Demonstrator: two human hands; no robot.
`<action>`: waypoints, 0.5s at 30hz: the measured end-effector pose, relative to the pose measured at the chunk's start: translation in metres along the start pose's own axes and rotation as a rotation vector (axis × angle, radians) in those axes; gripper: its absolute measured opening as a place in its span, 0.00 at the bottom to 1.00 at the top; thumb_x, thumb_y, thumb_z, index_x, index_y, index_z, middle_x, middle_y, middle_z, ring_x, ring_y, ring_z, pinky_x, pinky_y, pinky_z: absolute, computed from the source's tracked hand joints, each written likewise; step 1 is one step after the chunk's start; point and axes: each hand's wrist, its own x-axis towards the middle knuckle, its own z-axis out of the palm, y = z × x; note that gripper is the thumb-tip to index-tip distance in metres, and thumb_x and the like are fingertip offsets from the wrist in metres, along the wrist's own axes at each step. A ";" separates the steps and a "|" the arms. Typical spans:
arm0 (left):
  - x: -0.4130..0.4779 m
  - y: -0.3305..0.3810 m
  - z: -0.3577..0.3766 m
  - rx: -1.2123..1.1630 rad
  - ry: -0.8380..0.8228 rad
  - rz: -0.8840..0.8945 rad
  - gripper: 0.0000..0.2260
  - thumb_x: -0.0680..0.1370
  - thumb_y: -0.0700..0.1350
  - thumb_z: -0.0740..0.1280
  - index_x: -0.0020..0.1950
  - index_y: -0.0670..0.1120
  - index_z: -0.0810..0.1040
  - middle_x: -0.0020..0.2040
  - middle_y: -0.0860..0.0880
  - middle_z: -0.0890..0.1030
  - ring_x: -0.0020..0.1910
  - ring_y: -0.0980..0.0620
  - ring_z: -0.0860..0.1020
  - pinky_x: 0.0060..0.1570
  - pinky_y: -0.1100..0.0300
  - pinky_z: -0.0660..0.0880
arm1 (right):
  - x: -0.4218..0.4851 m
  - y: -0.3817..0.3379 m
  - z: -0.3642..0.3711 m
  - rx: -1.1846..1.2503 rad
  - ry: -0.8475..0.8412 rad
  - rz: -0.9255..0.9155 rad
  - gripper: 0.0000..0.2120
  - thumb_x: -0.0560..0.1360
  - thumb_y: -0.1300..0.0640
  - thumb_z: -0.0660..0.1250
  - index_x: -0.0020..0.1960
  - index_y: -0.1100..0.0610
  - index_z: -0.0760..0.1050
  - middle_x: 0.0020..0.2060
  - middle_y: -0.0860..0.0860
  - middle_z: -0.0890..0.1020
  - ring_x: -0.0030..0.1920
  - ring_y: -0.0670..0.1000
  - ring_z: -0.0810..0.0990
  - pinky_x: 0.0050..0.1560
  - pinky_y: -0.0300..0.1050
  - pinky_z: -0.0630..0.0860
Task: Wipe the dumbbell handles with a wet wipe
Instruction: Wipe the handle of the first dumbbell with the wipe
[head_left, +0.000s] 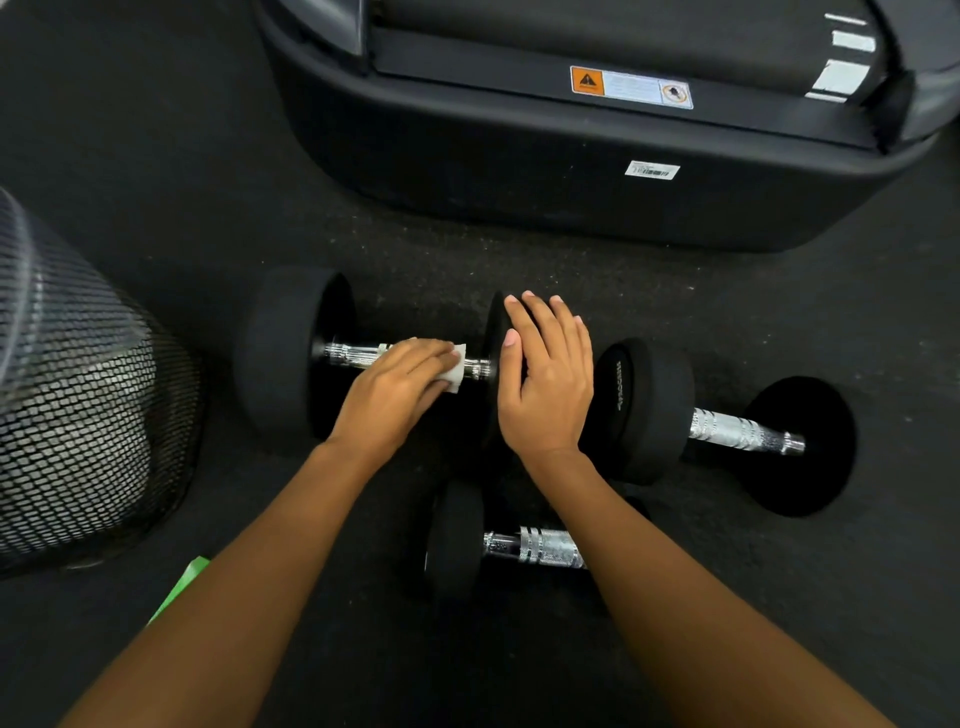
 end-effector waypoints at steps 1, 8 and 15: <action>0.001 0.003 0.003 0.003 -0.007 0.003 0.14 0.75 0.43 0.64 0.58 0.41 0.79 0.57 0.45 0.80 0.57 0.48 0.77 0.64 0.60 0.66 | 0.000 0.000 0.000 0.001 0.000 0.000 0.19 0.80 0.53 0.52 0.65 0.57 0.73 0.64 0.53 0.76 0.69 0.54 0.68 0.71 0.53 0.60; -0.005 -0.004 -0.003 0.045 -0.060 0.028 0.17 0.77 0.45 0.58 0.63 0.42 0.76 0.62 0.45 0.77 0.63 0.48 0.73 0.67 0.59 0.61 | 0.000 0.000 0.000 0.005 0.003 -0.001 0.19 0.80 0.54 0.52 0.65 0.57 0.73 0.64 0.52 0.76 0.69 0.54 0.68 0.71 0.53 0.60; 0.020 0.021 0.006 0.046 -0.151 -0.062 0.19 0.77 0.47 0.55 0.58 0.40 0.79 0.54 0.43 0.82 0.55 0.45 0.79 0.61 0.59 0.65 | 0.001 0.001 0.000 -0.006 -0.001 0.001 0.19 0.80 0.54 0.52 0.64 0.57 0.74 0.63 0.53 0.76 0.69 0.54 0.68 0.71 0.52 0.59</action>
